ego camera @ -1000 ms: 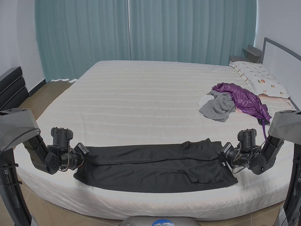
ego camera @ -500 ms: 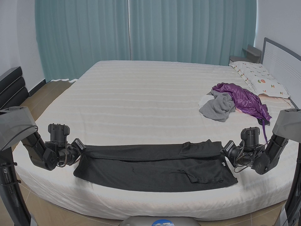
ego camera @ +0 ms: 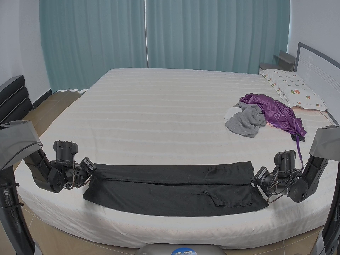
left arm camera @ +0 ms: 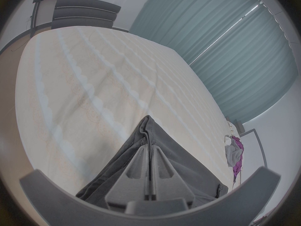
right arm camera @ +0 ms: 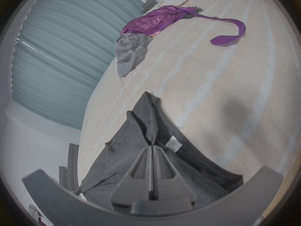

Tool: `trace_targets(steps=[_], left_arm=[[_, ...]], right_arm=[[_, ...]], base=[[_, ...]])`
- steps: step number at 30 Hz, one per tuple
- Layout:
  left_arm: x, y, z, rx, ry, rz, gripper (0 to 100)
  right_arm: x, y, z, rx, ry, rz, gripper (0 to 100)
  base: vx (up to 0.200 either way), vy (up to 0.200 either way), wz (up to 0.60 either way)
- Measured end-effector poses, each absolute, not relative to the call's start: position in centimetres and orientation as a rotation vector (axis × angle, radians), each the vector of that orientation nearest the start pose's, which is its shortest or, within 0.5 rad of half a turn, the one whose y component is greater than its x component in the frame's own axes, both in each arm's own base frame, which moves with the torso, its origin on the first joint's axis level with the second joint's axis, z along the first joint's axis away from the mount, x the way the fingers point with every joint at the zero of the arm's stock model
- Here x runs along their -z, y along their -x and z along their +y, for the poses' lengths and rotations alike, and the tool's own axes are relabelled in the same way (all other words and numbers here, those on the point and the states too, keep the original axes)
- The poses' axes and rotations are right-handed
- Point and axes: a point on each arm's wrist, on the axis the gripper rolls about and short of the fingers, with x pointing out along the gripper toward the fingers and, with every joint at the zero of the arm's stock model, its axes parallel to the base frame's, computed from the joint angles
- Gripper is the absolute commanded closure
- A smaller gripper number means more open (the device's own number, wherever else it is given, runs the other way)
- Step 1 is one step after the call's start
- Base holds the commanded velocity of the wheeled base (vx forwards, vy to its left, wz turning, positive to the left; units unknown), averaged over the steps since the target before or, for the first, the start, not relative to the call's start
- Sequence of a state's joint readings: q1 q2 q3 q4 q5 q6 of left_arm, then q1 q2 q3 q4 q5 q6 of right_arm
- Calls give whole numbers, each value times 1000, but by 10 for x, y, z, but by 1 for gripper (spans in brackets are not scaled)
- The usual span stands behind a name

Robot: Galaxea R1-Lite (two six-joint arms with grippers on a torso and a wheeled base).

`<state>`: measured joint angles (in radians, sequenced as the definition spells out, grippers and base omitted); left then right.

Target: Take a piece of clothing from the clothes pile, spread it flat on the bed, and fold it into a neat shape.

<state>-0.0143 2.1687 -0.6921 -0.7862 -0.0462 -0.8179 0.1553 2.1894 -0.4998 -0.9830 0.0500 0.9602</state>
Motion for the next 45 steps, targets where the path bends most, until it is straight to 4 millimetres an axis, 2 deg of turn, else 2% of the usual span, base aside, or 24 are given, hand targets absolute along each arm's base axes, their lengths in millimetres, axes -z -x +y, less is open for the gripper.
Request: trace_targets(steps=[7, 8, 9, 14, 23, 28, 36, 39, 43, 45], left_arm=[[-15, -338, -6, -229, 791, 681, 100], [-14, -338, -6, -230, 791, 683, 100], [-14, -338, -6, -230, 791, 684, 0], [-13, -335, -6, -234, 791, 696, 0], [-27, -338, 1, -183, 825, 661, 0], [-38, -357, 4, -109, 849, 631, 0], [-46, -388, 10, -99, 884, 641, 0], [-48, -392, 4, -129, 919, 629, 0], [-48, -387, -23, -135, 936, 648, 0], [-47, -382, -30, -136, 937, 656, 0]], right_arm=[[8, -300, 49, 159, -876, 761, 100], [8, -300, 49, 155, -876, 763, 0], [9, -300, 50, 150, -876, 767, 0], [9, -301, 52, 140, -878, 773, 0], [-11, -301, 40, 85, -949, 726, 0], [-16, -299, 34, 78, -1014, 721, 0], [-17, -294, 31, 51, -1044, 698, 0], [-16, -292, 31, 53, -1045, 704, 0], [-15, -289, 32, 53, -1046, 714, 0], [-14, -288, 32, 54, -1047, 718, 0]], base=[[0, 0, 0], [0, 0, 0], [0, 0, 0], [0, 0, 0], [0, 0, 0], [0, 0, 0], [0, 0, 0], [0, 0, 0], [0, 0, 0], [0, 0, 0]])
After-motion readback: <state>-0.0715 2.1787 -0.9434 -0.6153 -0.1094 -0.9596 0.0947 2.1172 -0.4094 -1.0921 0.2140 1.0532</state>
